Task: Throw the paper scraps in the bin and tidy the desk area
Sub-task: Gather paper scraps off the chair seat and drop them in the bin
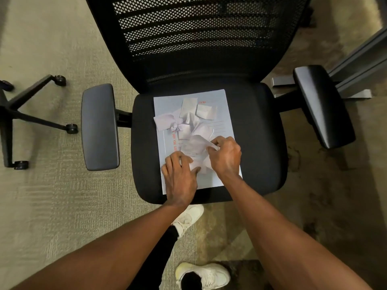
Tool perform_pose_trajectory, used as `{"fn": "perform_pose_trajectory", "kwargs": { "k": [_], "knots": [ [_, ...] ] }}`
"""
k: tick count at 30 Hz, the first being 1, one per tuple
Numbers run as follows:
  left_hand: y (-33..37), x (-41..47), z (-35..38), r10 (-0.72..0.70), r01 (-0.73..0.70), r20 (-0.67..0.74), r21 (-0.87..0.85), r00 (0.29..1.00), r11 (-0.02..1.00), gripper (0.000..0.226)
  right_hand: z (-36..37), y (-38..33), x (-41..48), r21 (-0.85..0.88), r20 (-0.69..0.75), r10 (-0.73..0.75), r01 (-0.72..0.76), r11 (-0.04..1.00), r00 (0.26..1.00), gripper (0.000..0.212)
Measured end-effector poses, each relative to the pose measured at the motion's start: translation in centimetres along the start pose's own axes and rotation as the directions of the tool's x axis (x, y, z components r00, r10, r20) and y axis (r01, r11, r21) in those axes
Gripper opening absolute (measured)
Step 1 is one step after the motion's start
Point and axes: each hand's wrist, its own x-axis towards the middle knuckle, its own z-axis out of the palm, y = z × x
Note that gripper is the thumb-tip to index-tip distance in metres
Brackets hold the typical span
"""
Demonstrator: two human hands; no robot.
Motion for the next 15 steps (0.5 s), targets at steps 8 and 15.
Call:
{"fn": "perform_pose_trajectory", "kwargs": {
  "k": [8,15],
  "knots": [
    [1.7,-1.1,-1.4,-0.209,0.216,-0.069,0.102,0.975,0.971,0.08,-1.1,-0.5,-0.3,-0.045,-0.009,-0.004,0.004,0.999,1.0,0.023],
    [3.9,-1.5,-1.5,-0.43,0.425,0.094,0.064,0.898,0.903,0.111,0.1,-1.6,0.2,0.039,0.049,0.019,-0.021,0.999,0.999,0.052]
  ]
}}
